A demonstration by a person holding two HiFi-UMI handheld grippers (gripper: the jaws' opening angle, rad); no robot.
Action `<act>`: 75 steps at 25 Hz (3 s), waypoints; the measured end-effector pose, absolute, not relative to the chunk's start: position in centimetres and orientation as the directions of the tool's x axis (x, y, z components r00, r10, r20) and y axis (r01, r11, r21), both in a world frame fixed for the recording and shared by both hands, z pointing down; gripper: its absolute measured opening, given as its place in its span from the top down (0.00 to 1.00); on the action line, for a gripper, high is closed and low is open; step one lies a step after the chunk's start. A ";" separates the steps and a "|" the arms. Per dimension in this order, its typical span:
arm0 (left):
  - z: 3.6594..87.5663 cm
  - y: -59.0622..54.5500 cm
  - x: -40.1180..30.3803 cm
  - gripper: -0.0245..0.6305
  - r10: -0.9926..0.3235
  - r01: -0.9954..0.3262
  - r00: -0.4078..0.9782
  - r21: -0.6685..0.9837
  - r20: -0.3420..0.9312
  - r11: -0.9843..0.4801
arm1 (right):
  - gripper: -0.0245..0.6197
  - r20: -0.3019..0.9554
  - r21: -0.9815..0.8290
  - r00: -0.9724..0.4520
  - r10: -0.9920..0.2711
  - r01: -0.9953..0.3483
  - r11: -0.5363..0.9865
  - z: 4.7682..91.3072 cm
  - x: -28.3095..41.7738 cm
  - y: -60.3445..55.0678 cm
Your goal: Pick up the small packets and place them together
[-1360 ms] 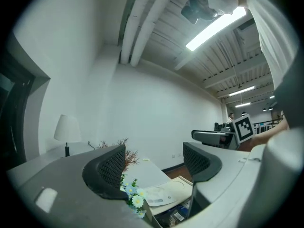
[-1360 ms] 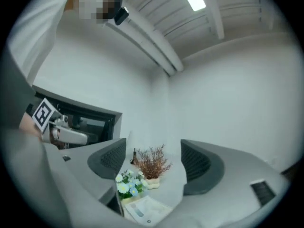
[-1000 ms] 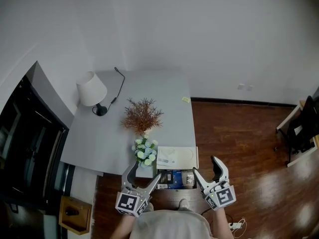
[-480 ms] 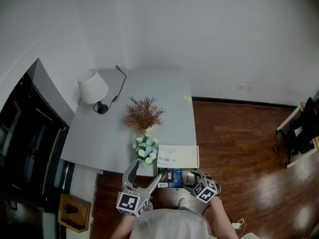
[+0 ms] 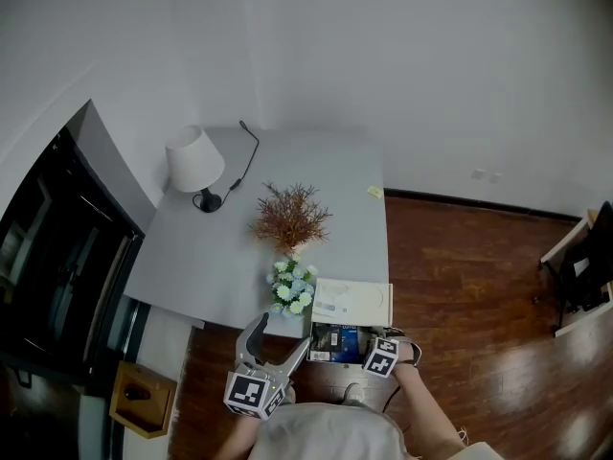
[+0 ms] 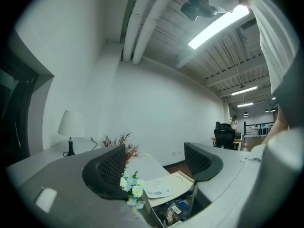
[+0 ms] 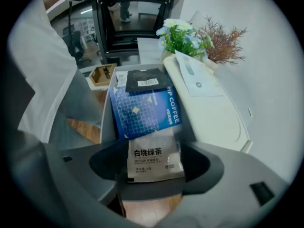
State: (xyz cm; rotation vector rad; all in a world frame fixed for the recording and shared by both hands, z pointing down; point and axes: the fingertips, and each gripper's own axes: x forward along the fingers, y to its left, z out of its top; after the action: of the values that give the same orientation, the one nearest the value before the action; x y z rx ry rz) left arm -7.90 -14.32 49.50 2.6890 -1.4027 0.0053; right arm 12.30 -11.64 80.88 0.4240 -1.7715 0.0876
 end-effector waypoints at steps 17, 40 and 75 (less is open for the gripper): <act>50.0 -14.3 -9.1 0.41 -0.836 -0.836 0.546 0.102 0.054 -0.539 | 0.66 0.922 0.355 -0.061 -0.383 -0.270 0.895 81.7 13.0 -12.7; 50.5 -14.5 -7.5 0.41 -0.810 -0.810 0.583 0.118 0.061 -0.574 | 0.68 0.827 0.353 -0.241 -0.508 -0.480 0.803 69.9 13.2 -13.3; 48.1 -16.2 -5.8 0.41 -0.797 -0.795 0.604 0.066 0.013 -0.602 | 0.27 -0.003 0.231 -0.539 -0.842 -0.820 0.524 46.6 10.7 -18.3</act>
State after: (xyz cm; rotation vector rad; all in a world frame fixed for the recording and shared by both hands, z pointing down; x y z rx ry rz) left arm -5.81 -16.24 48.06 2.7552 -1.3689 -0.0268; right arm 10.72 -18.29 46.65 1.4483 -2.6455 -0.3117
